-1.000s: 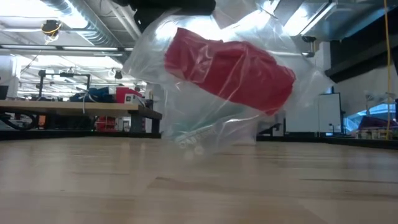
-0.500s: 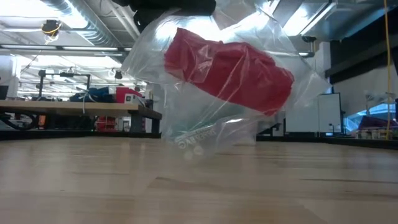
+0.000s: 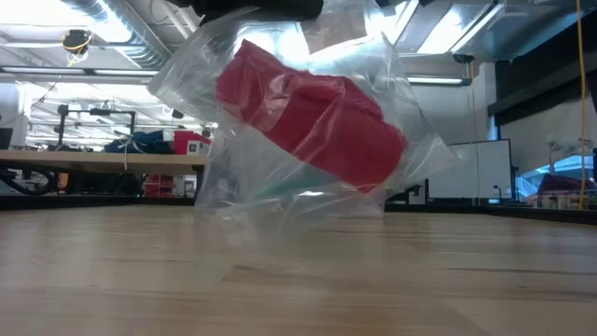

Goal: Roll bandage
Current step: Close the transparent zip bag

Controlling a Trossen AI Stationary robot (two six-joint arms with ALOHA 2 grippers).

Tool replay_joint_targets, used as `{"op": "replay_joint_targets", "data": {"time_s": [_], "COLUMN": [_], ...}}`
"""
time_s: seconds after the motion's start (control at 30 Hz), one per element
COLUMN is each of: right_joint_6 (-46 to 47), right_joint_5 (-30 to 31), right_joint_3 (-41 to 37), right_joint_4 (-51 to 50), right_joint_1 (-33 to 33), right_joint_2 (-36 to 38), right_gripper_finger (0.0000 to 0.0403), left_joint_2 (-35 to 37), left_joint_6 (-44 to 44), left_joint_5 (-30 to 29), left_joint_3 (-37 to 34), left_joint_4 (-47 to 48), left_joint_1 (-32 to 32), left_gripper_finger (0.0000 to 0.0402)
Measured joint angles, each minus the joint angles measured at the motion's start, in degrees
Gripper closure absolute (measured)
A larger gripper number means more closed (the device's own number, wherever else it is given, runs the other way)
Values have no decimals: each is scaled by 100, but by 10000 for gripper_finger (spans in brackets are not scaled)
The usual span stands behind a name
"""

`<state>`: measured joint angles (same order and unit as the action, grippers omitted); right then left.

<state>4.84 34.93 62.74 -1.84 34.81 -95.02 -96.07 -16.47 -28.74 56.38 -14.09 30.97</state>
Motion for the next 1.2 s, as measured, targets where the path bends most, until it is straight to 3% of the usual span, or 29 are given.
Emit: {"op": "replay_joint_targets", "data": {"time_s": [0.1, 0.27, 0.5, 0.9, 1.2], "right_joint_6": [71, 372, 386, 440, 501], "right_joint_5": [-69, -145, -107, -197, -257], "right_joint_3": [11, 11, 11, 11, 11], "right_joint_4": [-85, -311, -217, -245, -176], "right_joint_1": [6, 4, -7, -43, -123], "right_joint_2": [0, -7, -7, -7, -7], "right_gripper_finger": [400, 401, 401, 402, 402], "left_joint_2": [110, 509, 235, -55, -149], "left_joint_6": [3, -7, 25, 166, 337], "left_joint_5": [193, 199, 197, 197, 195], "left_joint_3": [0, 7, 10, 7, 4], "left_joint_4": [79, 57, -570, -682, -899], "left_joint_1": [-17, -104, -282, -256, -263], "left_gripper_finger": [381, 315, 254, 250, 291]}}
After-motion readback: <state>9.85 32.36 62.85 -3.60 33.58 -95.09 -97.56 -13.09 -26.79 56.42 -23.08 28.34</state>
